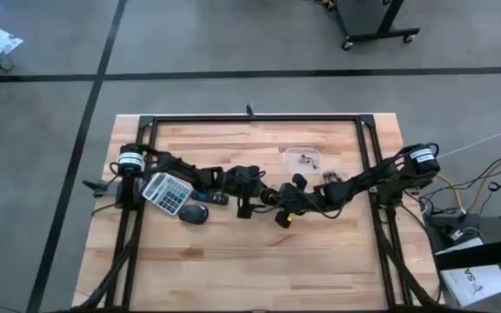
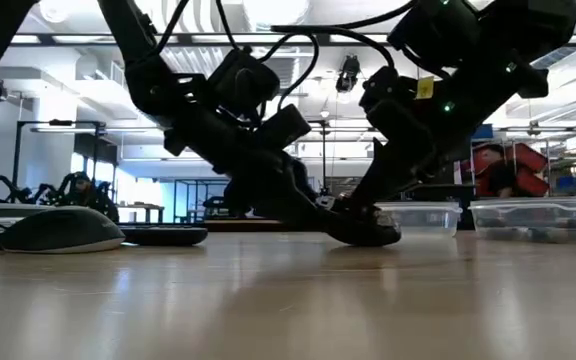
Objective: Insert battery
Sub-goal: Insert the brown battery into the black mouse battery compartment
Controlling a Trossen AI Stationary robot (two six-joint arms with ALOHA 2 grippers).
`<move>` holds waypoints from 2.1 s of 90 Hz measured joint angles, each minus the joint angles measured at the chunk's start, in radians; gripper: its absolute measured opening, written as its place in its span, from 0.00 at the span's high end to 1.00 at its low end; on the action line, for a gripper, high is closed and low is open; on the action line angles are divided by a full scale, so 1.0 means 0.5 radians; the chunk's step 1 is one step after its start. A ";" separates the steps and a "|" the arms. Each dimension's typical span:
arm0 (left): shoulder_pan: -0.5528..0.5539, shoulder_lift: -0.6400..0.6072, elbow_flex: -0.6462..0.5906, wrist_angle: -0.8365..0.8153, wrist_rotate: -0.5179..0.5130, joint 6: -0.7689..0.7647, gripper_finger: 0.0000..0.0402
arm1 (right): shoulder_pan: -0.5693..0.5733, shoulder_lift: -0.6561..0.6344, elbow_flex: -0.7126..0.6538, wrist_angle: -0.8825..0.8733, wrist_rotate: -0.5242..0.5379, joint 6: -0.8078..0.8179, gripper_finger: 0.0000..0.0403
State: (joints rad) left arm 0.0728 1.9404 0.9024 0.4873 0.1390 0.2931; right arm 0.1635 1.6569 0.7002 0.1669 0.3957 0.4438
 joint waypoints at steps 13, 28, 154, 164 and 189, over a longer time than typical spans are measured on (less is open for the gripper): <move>-0.002 0.000 0.000 0.018 0.000 0.155 0.21 | 0.000 0.001 -0.001 -0.001 -0.004 -0.002 0.97; -0.003 0.004 0.000 0.065 -0.019 0.243 0.22 | 0.000 0.002 -0.002 -0.002 -0.005 -0.005 0.97; -0.015 0.248 0.001 0.575 -0.046 0.176 0.23 | -0.002 0.004 -0.005 0.005 -0.003 0.018 0.97; -0.015 0.259 0.001 0.570 -0.048 0.182 0.23 | -0.002 0.004 -0.005 0.005 -0.004 0.018 0.97; -0.015 0.266 0.001 0.557 -0.064 0.179 0.23 | -0.002 0.004 -0.005 0.007 -0.004 0.019 0.97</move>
State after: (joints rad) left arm 0.0654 2.0731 0.9028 0.7658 0.1067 0.3826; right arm 0.1627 1.6588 0.6975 0.1703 0.3936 0.4532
